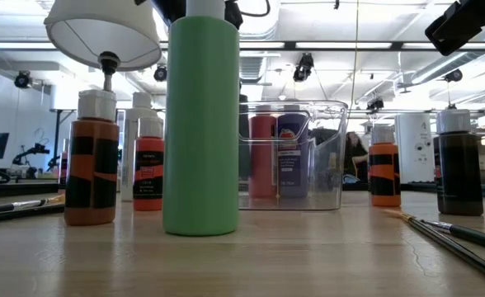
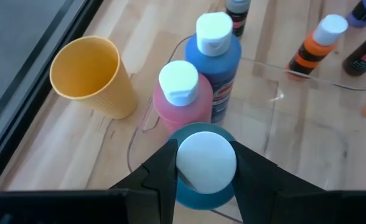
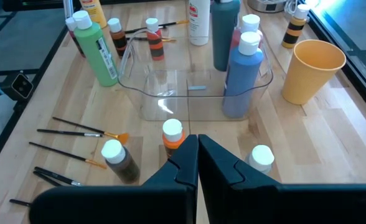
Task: Pick & Place Paint Supplies
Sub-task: Put the dark green paint bottle into the transparent bin
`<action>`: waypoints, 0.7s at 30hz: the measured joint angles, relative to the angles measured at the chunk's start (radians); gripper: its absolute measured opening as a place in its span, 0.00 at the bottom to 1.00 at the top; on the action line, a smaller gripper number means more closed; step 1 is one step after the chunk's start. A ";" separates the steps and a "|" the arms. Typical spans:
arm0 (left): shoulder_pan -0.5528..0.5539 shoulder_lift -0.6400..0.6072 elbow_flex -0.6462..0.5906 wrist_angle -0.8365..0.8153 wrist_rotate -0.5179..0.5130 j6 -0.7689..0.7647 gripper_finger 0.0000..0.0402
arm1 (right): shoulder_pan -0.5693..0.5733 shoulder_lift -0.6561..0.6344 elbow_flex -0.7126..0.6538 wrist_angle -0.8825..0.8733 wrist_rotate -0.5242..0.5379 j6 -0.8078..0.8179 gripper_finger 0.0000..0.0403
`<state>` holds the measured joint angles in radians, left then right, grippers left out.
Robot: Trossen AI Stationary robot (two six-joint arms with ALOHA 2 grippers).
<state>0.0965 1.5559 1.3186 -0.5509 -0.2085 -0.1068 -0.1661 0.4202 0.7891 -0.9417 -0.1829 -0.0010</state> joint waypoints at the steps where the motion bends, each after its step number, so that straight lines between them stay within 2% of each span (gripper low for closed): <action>1: 0.000 0.004 0.000 0.002 0.000 0.000 0.32 | 0.000 0.000 0.000 0.000 0.000 0.000 0.02; 21: 0.009 0.074 0.000 0.017 0.001 -0.001 0.32 | 0.000 0.000 0.000 0.000 0.000 0.000 0.02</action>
<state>0.1051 1.6297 1.3186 -0.5339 -0.2073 -0.1081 -0.1661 0.4202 0.7891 -0.9413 -0.1829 -0.0010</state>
